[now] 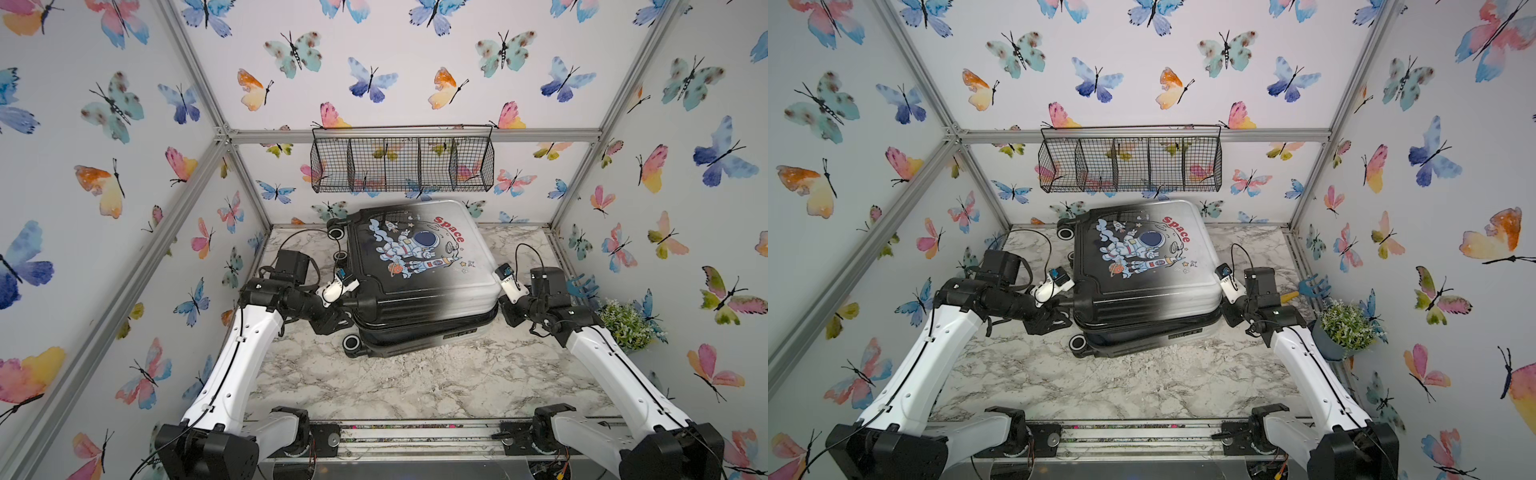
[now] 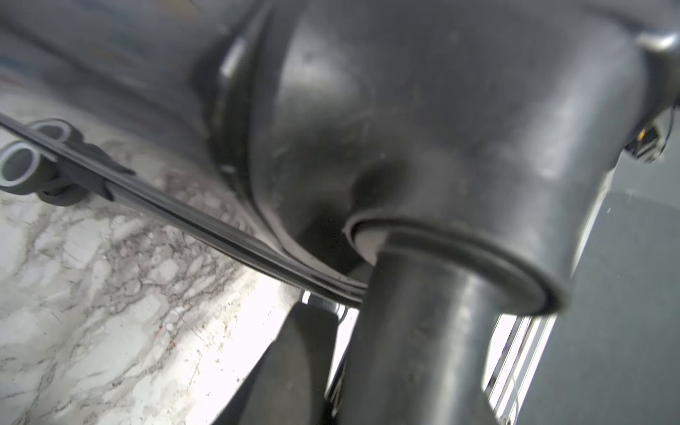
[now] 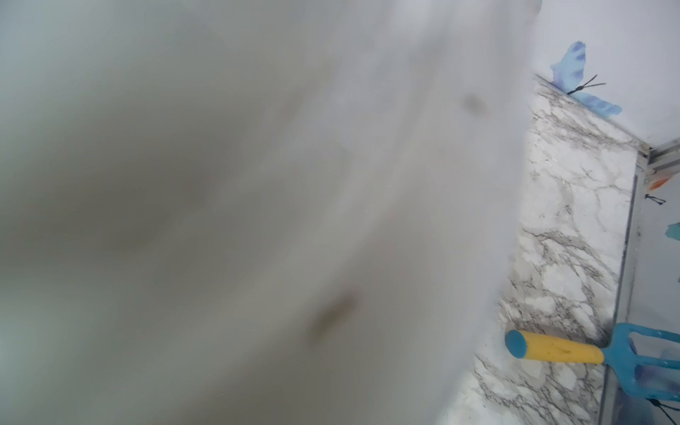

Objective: Close the suitcase zippers
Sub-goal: Pick up the suitcase from the center of the board, then zip the zipper on the suitcase.

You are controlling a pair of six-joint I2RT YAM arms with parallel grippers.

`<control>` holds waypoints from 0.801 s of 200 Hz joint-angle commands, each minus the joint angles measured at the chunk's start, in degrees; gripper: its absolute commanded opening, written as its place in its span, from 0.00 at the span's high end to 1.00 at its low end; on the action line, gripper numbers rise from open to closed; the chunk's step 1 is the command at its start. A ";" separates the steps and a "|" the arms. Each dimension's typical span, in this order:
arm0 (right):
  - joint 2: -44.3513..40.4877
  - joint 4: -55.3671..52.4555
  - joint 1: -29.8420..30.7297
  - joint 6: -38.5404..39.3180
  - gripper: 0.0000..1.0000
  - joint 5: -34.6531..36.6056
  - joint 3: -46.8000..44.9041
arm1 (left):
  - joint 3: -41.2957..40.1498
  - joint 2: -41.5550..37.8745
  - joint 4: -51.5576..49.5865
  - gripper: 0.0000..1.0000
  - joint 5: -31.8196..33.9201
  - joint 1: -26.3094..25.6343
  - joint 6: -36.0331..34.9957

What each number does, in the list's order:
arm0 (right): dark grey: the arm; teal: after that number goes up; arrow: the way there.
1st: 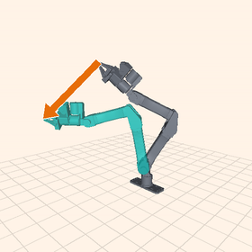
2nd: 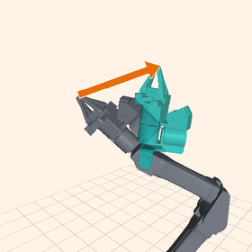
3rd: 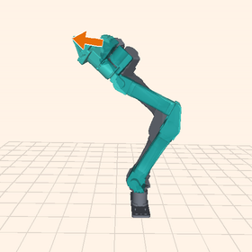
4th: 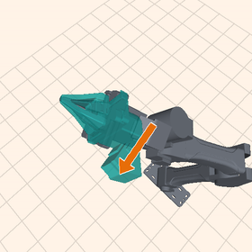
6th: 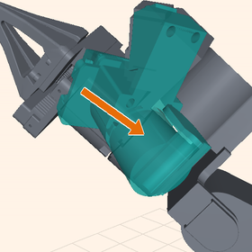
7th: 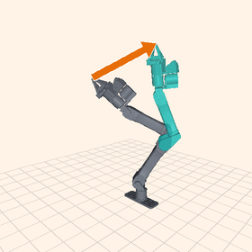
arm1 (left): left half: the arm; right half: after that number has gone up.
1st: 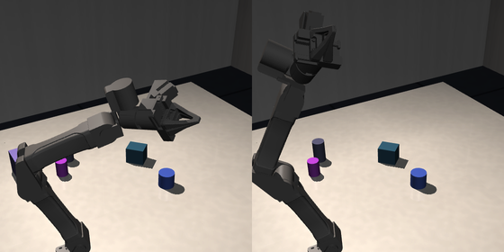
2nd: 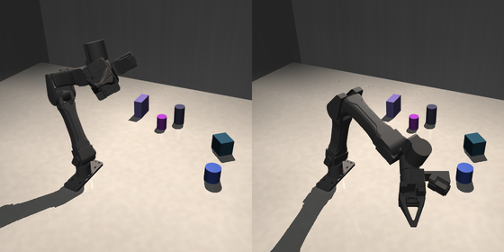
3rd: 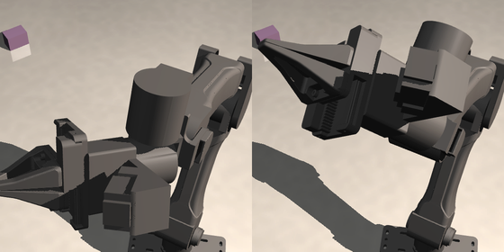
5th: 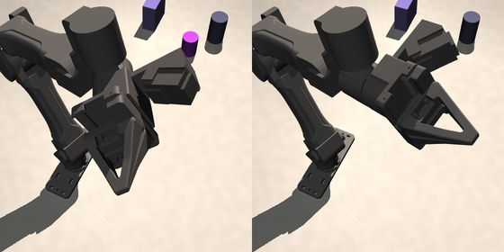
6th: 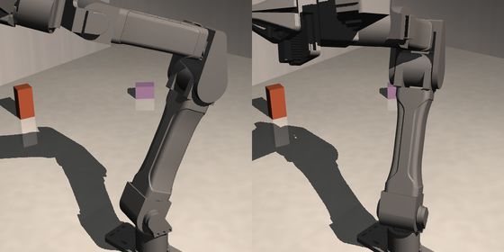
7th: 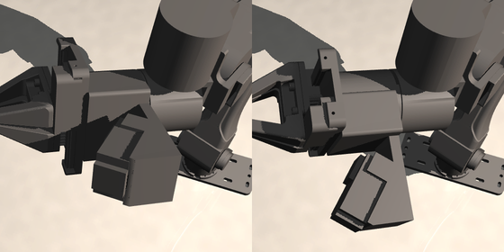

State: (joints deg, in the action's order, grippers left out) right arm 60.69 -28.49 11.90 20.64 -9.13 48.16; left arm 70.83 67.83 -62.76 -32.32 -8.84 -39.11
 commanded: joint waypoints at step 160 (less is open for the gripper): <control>-8.37 -5.11 27.48 -23.98 0.97 -9.12 9.56 | 12.02 8.78 15.31 1.00 8.30 -0.76 35.62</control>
State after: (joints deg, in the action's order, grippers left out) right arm 54.26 -35.88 29.19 6.09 -9.45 55.37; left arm 79.46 74.94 -57.89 -33.50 -9.65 -22.76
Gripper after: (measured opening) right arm 0.053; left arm 0.517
